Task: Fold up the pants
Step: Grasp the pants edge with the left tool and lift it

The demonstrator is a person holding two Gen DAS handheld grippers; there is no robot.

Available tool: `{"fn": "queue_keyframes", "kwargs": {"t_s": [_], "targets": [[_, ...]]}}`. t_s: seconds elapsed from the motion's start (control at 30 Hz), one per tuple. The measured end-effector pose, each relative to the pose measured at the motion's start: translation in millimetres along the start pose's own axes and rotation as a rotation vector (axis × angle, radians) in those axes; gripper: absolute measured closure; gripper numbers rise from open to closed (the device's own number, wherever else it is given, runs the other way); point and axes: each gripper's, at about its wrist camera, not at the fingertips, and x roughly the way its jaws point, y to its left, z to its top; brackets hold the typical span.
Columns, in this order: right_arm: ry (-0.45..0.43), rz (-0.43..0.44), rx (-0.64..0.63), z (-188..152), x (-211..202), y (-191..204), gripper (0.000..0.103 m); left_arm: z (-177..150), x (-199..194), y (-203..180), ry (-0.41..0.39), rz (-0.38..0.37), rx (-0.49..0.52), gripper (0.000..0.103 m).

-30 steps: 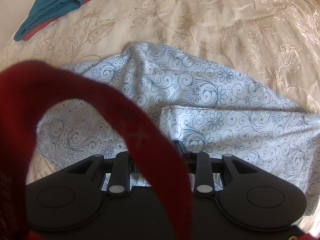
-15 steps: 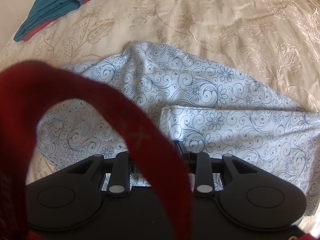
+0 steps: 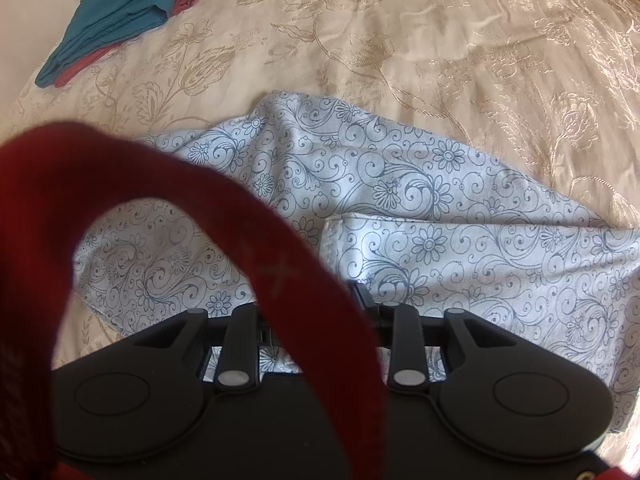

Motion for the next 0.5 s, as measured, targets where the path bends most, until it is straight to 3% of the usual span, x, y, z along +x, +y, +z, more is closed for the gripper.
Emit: {"fn": "queue_keyframes", "kwargs": {"t_s": [0.17,0.3,0.4,0.5], "targets": [[-0.074,-0.014,-0.039,2.2,-20.7,4.6,0.061,9.7,-38.7,-18.0,-0.062,-0.029,-0.035,0.082],[-0.13,0.034,-0.082,17.5,-22.7,12.0,0.061,16.9,-52.0,-33.9,-0.077,-0.026,-0.005,0.082],[-0.136,0.068,-0.131,37.8,-5.6,20.8,0.067,19.1,-52.9,-40.8,-0.078,-0.016,-0.001,0.082],[-0.129,0.074,-0.166,59.2,17.2,30.8,0.082,18.8,-50.8,-42.2,-0.071,-0.002,-0.007,0.082]]}}
